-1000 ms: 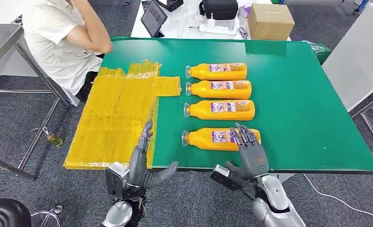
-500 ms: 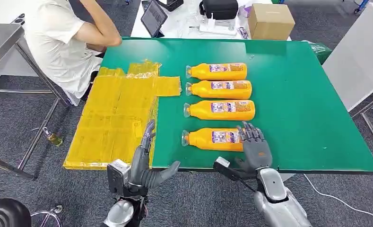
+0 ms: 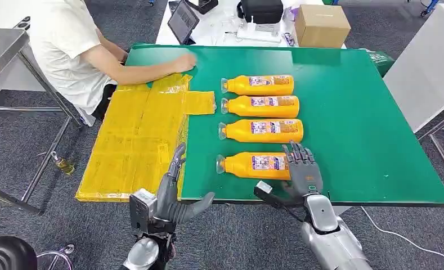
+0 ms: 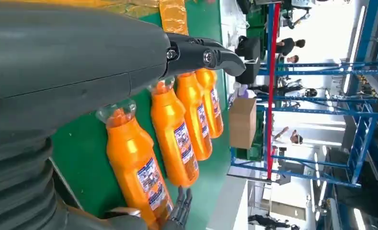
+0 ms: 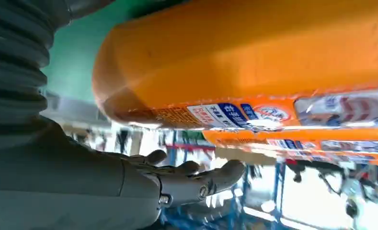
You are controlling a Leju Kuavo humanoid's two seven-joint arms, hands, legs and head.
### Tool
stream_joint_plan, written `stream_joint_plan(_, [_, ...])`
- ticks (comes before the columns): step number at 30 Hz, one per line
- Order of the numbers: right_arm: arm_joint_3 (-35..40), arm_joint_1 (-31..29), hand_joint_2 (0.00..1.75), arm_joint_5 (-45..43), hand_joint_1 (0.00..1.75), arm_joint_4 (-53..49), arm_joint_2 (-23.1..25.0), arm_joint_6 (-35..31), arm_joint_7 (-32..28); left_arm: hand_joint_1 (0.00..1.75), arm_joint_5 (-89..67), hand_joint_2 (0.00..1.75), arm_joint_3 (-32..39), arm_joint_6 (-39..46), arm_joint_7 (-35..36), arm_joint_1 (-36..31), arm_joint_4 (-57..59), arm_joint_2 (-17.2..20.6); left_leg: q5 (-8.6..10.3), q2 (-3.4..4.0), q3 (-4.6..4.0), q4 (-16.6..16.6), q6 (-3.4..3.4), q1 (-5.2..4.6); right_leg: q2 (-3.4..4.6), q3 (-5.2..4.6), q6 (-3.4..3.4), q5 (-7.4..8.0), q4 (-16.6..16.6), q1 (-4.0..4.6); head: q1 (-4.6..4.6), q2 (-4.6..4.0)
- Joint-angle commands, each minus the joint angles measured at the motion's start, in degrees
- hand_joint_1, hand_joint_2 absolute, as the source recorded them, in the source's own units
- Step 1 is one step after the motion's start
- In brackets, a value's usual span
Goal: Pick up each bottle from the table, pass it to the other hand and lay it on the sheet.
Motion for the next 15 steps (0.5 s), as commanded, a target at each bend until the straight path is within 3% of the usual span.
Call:
stream_joint_plan(1, [-1.9, -7.6, 1.75, -6.5, 1.68, 18.7, 1.9, 3.1, -5.7, 0.00, 0.5, 1.75, -0.8, -1.0, 0.6, -2.9, 3.8, 1.3, -0.01, 0.03, 0.19, -0.1, 0.05, 0.00, -0.02, 0.17, -0.09, -0.01, -0.1, 0.02, 0.00, 0.00])
stream_joint_plan(3, [-2.0, -8.0, 1.75, -7.1, 1.75, 20.0, 2.1, 4.3, -5.6, 0.00, 0.6, 1.75, -1.0, -1.1, 0.6, -3.0, 3.9, 1.4, -0.07, 0.05, 0.46, -0.1, 0.10, 0.01, -0.06, 0.46, -0.21, -0.05, -0.1, 0.07, 0.00, 0.00])
stream_joint_plan(15, [-1.9, -9.1, 1.75, -8.8, 1.75, 24.3, 2.2, 6.0, -8.4, 0.00, 1.8, 1.75, -1.3, -1.8, 0.5, -3.7, 4.0, 1.6, 0.01, -0.11, 0.72, -0.1, 0.08, 0.01, -0.15, 0.74, -0.14, -0.04, -0.2, 0.05, 0.02, 0.00])
